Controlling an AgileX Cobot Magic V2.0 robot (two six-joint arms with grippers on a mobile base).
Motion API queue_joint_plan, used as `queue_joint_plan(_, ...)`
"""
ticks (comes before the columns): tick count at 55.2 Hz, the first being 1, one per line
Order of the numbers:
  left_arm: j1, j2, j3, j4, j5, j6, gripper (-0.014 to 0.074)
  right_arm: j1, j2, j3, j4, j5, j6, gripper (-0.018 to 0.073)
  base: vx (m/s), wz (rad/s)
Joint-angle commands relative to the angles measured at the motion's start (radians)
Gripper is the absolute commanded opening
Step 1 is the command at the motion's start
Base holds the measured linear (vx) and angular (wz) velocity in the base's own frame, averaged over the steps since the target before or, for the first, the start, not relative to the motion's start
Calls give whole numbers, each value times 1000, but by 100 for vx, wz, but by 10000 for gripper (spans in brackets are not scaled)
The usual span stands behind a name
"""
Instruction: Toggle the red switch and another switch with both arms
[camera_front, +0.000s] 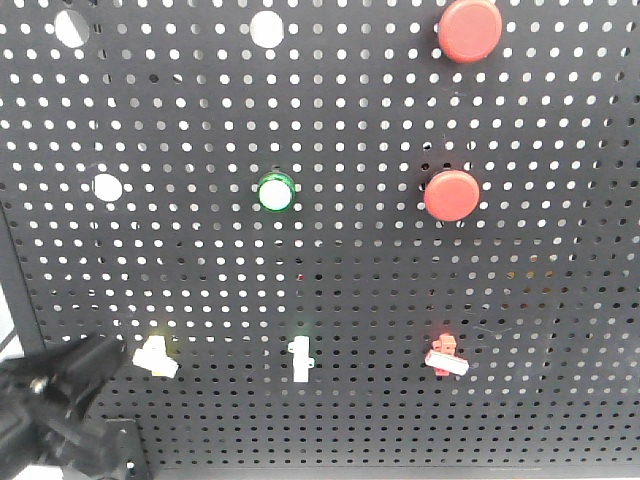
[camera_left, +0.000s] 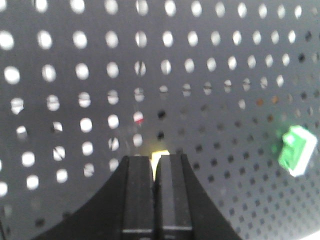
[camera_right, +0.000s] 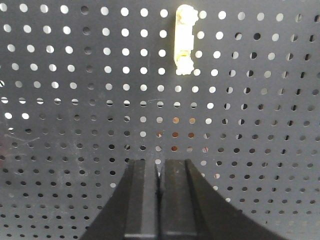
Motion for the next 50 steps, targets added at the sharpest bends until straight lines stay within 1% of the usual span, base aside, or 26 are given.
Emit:
queue_joint_plan(1, -8, 14, -71, -1, -93, -6, 3, -4, 8, -37, -4, -89, 0, -6, 0, 0)
queue_joint_plan(10, -8, 68, -131, -2, -47, -6, 3, -4, 8, -37, -4, -89, 0, -6, 0, 0)
queue_joint_plan(16, -8, 73, -129, -2, -4, -6, 3, -4, 8, -37, -4, -89, 0, -6, 0, 0)
queue_joint_plan(26, -8, 73, -128, -2, 26, -6, 3, -4, 8, -37, -4, -89, 0, -6, 0, 0)
queue_joint_plan(34, -5, 76, -126, -11, 85, -7, 3, -4, 8, -37, -6, -89, 0, -6, 0, 0)
queue_joint_plan(45, -5, 76, -57, -11, 86, -13, 3, -4, 8, -37, -6, -89, 0, -6, 0, 0)
queue_joint_plan(50, -5, 76, -8, -11, 77, -39, 3, -4, 8, -37, -6, -89, 0, -6, 0, 0)
